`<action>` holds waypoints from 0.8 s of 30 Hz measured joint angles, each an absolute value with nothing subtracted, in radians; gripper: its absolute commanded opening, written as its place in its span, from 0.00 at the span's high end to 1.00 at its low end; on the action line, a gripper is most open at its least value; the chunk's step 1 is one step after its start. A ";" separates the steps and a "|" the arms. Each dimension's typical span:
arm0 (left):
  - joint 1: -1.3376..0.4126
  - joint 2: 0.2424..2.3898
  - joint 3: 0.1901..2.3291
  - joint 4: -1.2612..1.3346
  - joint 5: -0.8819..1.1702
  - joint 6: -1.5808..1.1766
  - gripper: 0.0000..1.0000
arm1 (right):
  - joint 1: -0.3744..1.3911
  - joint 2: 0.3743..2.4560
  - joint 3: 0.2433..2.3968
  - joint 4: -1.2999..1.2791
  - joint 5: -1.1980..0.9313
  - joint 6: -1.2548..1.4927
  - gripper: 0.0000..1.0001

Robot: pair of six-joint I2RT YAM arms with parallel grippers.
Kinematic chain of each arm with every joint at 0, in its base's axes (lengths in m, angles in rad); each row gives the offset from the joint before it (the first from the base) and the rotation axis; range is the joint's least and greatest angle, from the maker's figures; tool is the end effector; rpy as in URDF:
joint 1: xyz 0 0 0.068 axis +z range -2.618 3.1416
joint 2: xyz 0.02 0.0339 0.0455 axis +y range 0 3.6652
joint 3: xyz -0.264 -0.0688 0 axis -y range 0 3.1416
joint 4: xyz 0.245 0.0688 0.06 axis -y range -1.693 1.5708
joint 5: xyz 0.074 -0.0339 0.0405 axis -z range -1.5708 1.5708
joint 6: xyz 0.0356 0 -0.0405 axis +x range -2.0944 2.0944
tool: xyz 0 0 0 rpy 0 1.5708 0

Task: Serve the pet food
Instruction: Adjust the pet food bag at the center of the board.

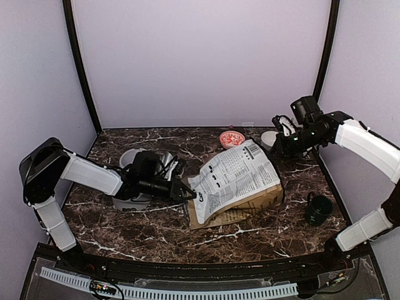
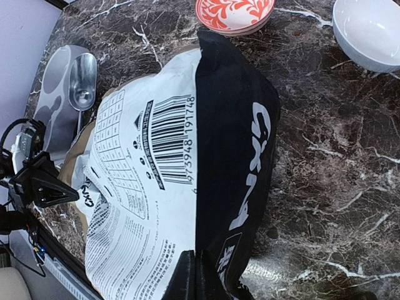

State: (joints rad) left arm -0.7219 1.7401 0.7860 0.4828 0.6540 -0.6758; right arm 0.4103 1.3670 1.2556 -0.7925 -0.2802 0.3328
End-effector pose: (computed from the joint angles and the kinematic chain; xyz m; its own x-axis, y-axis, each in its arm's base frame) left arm 0.2456 -0.2450 0.1621 -0.8484 0.0855 -0.5224 0.5134 0.3730 -0.7728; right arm 0.2562 0.1222 0.3194 -0.8575 -0.0306 -0.5136 -0.2752 0.8708 0.4074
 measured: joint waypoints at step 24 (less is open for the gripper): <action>-0.722 1.687 0.823 0.448 0.621 -0.661 1.00 | 0.352 1.478 1.085 -0.569 -0.109 0.326 1.00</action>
